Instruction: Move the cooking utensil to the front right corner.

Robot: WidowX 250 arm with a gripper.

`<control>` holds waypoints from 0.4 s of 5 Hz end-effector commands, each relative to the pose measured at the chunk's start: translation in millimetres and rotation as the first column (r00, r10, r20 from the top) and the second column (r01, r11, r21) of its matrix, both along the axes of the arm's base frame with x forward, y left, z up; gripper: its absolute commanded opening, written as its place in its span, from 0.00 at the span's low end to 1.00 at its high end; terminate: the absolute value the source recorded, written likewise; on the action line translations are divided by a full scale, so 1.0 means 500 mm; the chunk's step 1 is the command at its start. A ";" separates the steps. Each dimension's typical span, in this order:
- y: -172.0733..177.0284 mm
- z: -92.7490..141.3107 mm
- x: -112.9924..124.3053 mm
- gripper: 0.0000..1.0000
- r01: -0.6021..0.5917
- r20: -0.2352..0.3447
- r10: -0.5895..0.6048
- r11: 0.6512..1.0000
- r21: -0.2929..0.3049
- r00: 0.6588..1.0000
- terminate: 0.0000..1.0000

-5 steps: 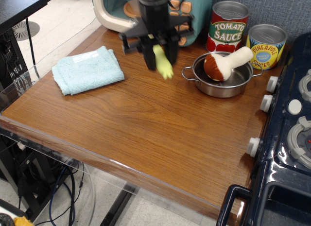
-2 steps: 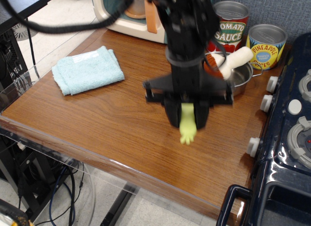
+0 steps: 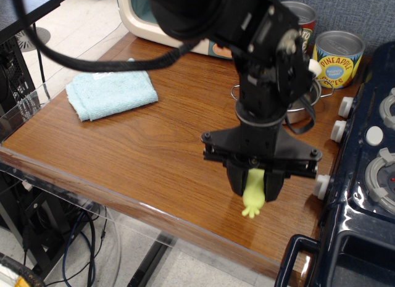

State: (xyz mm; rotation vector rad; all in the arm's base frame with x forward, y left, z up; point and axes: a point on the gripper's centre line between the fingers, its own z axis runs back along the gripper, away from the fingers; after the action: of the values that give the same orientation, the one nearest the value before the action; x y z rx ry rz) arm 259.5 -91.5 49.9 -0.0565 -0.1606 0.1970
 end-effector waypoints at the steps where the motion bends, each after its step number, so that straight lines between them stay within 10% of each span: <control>1: 0.007 -0.034 -0.001 0.00 0.051 -0.006 -0.051 0.999 0.003 0.999 0.00; 2: 0.007 -0.054 0.002 0.00 0.056 -0.029 -0.056 0.998 0.020 0.998 0.00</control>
State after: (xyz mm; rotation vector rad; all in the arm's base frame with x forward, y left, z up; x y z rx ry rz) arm 266.5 -102.3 11.4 -0.0228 -0.0969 0.1545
